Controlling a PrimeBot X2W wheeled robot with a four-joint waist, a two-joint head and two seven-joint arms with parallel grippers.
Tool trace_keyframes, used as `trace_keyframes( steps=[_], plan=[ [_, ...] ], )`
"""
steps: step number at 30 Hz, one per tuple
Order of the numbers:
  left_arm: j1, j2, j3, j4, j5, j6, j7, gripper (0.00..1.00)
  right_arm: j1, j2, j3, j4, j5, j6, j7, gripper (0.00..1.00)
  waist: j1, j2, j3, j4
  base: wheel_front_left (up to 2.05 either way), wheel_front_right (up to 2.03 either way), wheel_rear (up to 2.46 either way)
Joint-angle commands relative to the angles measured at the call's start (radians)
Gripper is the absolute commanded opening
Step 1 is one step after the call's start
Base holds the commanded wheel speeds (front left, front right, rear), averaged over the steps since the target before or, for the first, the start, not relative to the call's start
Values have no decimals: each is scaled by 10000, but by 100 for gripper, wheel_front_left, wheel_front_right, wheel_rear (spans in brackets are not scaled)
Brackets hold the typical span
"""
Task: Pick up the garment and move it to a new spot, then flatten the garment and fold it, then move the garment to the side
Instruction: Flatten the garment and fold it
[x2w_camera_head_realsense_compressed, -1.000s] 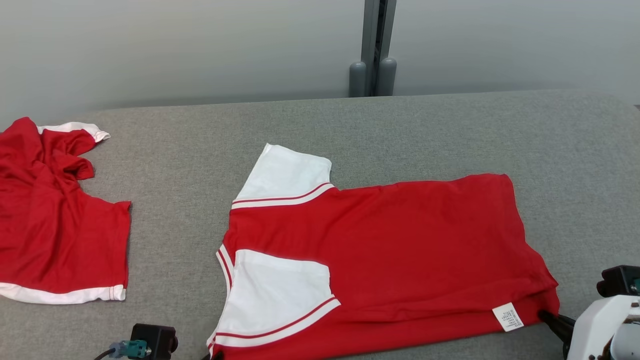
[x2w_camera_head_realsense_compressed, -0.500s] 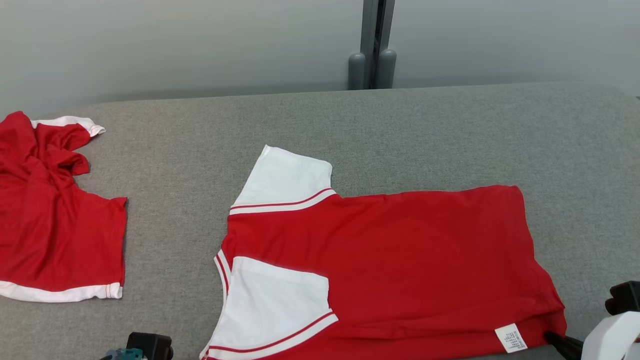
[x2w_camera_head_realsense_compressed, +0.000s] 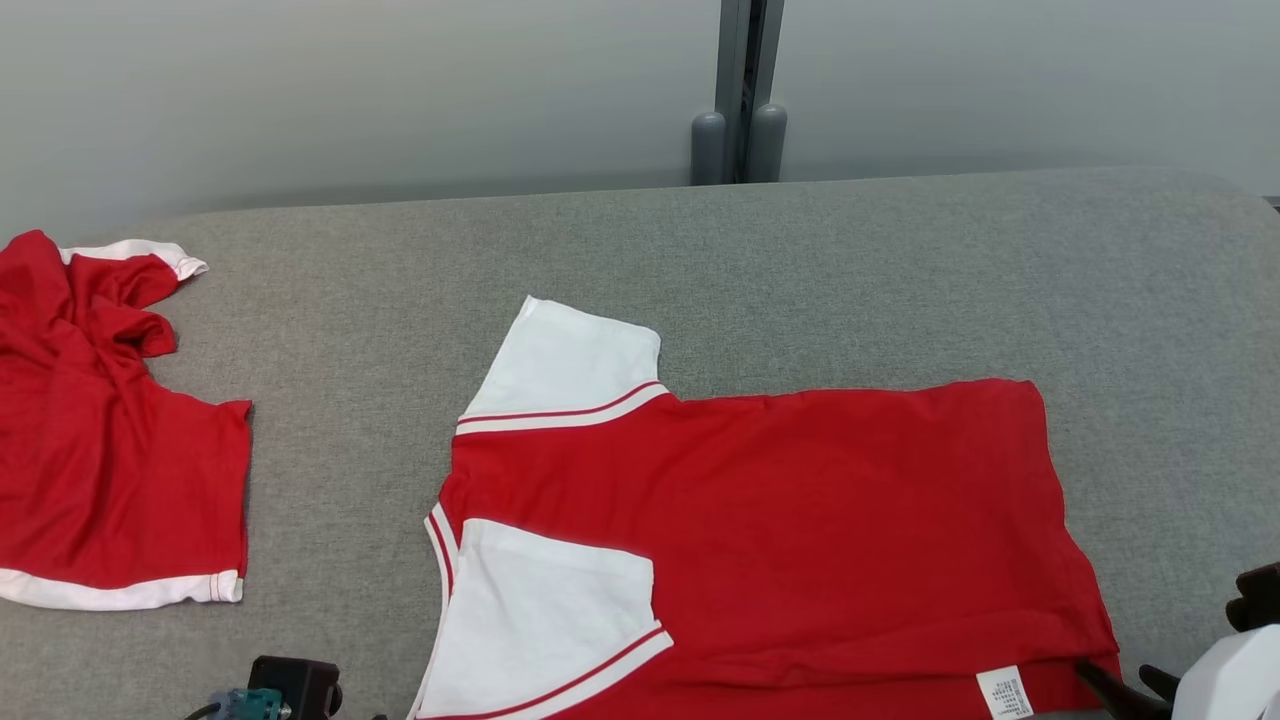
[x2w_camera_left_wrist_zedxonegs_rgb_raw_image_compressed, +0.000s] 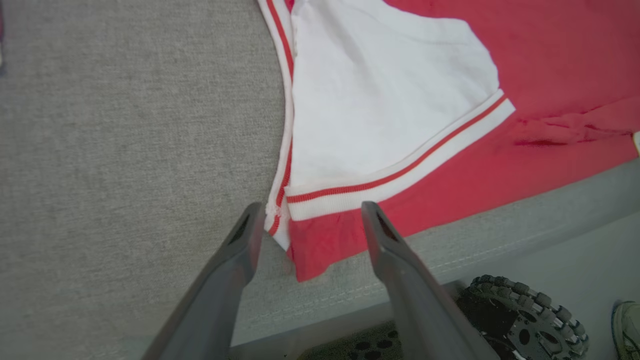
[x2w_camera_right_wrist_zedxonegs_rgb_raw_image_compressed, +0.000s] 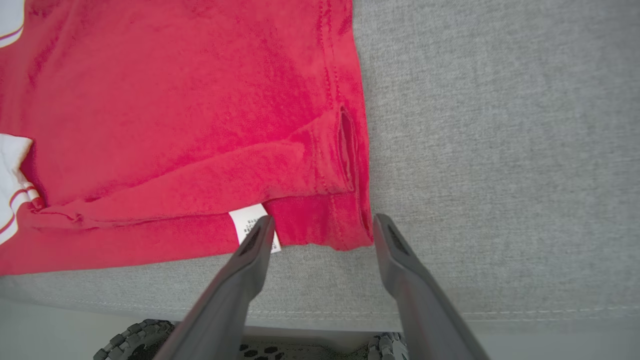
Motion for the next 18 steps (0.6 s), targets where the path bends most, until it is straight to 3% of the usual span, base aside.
trace_keyframes(
  steps=[1,10,18],
  plan=[
    [-179,72,49,-36,55,42,-55,100,38,23,-44,-101,-83,1,33,100,0,-1,-19,-2,0,0,0],
    [-1206,239,535,-369,641,74,-435,100,-784,42,-839,-1094,-445,1,-496,100,0,-1,-95,-24,0,0,0],
    [-3611,-83,628,857,1116,-868,-63,100,-2897,94,-515,327,-747,1,-1913,100,0,-1,491,-204,0,0,0]
  ],
)
